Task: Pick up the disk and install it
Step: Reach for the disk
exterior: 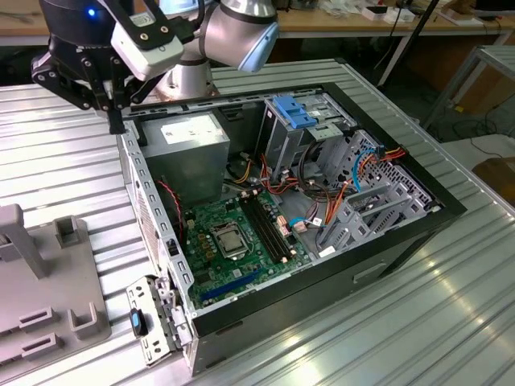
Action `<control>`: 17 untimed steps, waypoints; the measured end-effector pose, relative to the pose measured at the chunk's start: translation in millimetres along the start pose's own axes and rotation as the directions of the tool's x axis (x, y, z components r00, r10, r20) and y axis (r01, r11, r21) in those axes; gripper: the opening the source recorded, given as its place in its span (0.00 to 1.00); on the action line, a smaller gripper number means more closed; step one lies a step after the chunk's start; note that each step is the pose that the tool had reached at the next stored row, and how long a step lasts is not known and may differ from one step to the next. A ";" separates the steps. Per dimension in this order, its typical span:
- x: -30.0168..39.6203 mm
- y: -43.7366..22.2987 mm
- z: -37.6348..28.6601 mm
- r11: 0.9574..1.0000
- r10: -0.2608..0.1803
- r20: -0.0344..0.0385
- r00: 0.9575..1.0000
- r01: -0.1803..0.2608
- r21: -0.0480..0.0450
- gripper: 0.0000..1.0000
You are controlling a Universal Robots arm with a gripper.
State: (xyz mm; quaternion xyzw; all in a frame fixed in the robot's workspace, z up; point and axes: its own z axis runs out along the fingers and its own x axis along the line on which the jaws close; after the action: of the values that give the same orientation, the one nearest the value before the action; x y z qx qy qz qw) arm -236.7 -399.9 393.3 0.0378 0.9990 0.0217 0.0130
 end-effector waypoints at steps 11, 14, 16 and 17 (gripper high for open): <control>18.3 -1.8 -0.5 1.000 0.000 0.000 1.000 0.000 0.000 0.11; 24.1 -2.4 -0.7 1.000 0.000 0.000 1.000 0.000 0.000 0.11; 26.9 -2.7 -0.8 1.000 0.000 0.000 1.000 0.000 0.000 0.11; 28.7 -2.8 -0.8 1.000 0.000 0.000 1.000 0.000 0.000 0.11</control>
State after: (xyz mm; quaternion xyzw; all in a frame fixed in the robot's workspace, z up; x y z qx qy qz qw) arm -265.6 -400.6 393.3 0.0379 0.9990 0.0217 0.0129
